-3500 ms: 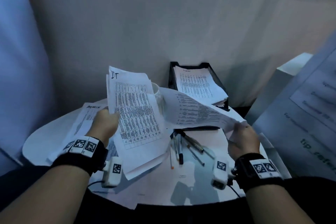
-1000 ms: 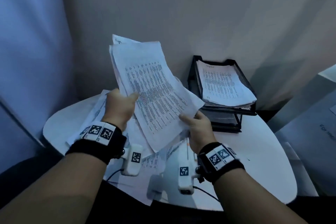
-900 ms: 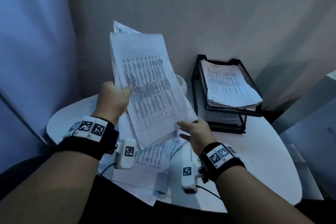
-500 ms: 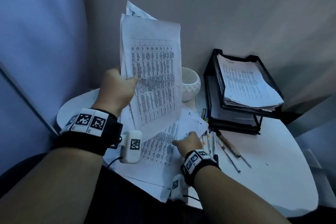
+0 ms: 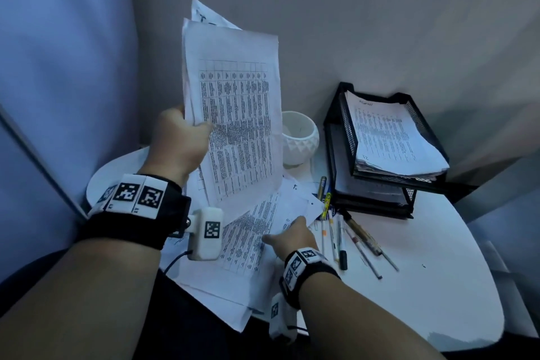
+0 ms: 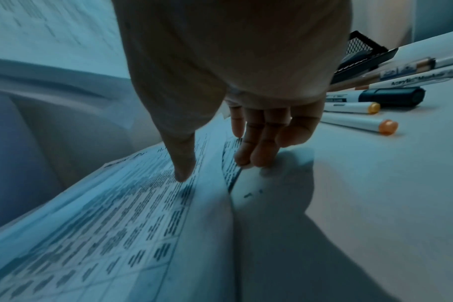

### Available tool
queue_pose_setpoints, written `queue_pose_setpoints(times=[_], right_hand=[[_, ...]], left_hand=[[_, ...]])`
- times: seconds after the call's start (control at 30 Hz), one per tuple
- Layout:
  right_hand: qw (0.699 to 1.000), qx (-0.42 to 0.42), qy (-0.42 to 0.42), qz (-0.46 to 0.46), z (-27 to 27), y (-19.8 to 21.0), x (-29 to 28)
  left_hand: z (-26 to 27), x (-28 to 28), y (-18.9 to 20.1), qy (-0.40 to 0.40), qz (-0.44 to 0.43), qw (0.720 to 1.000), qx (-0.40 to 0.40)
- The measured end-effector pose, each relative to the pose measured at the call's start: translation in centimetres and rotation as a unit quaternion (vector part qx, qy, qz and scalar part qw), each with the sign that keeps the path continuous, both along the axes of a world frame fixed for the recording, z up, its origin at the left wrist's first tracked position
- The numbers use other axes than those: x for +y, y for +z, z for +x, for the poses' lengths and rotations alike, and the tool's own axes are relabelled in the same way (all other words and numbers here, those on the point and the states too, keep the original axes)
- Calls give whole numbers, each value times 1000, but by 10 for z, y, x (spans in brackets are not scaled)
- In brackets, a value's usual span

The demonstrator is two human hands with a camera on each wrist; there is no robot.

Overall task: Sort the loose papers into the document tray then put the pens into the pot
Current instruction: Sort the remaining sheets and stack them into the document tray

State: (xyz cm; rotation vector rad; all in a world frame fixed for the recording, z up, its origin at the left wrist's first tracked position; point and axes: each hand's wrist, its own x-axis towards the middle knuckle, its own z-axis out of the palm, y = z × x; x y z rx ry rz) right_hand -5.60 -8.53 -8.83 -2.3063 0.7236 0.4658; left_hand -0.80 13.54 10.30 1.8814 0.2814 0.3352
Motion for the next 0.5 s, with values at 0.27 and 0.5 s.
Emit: queue_pose_setpoints(times=[0.27,0.5], right_hand=[[997,-39,34,-54,-11,2,21],[998,-33,36,-31,-2,9,17]], left_hand=[[0,4,-6,-1,16,1000,12],[3,11,-8,-3,-10,1000,13]])
